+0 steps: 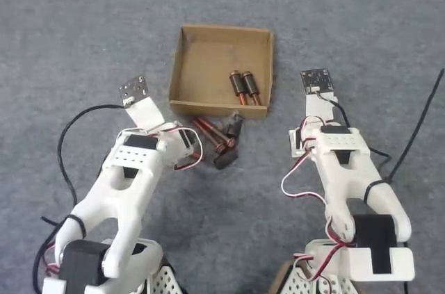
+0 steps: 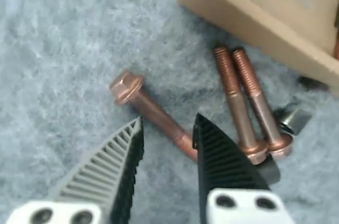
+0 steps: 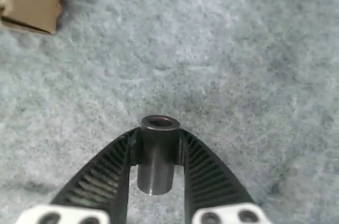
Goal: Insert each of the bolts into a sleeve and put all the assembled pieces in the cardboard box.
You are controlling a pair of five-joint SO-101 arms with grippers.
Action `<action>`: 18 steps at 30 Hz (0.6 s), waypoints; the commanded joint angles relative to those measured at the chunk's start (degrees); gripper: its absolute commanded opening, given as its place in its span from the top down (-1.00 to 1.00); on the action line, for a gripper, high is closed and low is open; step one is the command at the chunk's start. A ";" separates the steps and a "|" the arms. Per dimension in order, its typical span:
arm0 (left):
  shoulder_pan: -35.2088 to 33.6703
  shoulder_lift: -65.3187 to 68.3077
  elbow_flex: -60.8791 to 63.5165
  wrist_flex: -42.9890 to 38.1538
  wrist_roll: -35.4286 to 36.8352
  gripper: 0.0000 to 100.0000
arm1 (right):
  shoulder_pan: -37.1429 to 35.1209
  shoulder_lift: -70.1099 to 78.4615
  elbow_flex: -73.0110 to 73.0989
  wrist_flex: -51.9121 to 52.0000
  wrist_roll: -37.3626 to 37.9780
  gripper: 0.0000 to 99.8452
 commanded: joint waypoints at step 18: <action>-3.34 12.22 -9.89 1.67 0.88 0.81 | -0.57 -0.57 -0.44 -0.66 0.97 0.99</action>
